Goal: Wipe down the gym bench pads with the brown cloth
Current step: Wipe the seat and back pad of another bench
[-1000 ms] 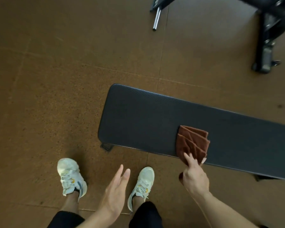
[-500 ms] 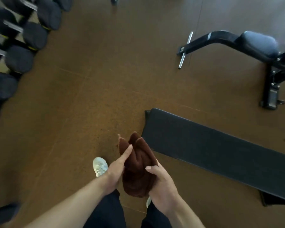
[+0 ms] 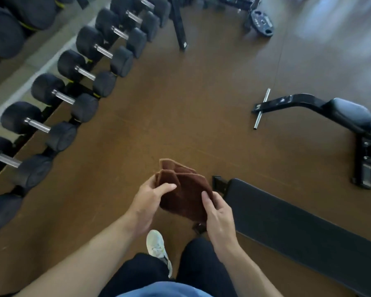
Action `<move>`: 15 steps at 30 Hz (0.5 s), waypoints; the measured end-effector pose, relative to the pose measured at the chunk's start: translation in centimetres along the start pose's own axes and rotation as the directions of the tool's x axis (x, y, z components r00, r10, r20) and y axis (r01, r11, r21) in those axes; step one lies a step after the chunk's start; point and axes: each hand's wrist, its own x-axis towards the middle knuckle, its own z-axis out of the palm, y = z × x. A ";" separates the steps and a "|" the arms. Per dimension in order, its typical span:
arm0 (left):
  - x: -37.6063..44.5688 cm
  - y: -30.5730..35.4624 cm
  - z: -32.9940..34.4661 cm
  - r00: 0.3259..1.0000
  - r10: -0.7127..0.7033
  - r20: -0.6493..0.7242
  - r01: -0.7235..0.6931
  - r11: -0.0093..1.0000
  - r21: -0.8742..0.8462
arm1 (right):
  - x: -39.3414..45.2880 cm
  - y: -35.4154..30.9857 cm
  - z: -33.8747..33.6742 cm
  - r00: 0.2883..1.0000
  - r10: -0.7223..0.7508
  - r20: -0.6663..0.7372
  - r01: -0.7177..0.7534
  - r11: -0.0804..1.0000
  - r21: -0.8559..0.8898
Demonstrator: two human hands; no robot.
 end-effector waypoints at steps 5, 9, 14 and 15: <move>2.2 2.8 -2.4 0.991 0.111 -0.072 -0.086 0.956 0.282 | 2.0 -3.1 0.7 0.979 -0.060 0.194 0.087 0.987 -0.136; 3.8 5.0 -1.1 0.976 0.211 0.049 -0.212 0.882 0.421 | 4.4 -5.1 0.5 0.969 -0.055 0.241 0.092 0.985 -0.143; 7.6 8.6 3.2 0.895 -0.062 0.443 -0.162 0.877 0.452 | 9.2 -9.1 -0.6 0.962 -0.015 0.271 0.008 1.000 0.026; 8.7 9.4 4.2 0.876 -0.080 0.476 -0.175 0.867 0.467 | 10.4 -10.1 -1.0 0.965 -0.006 0.263 -0.006 0.999 0.047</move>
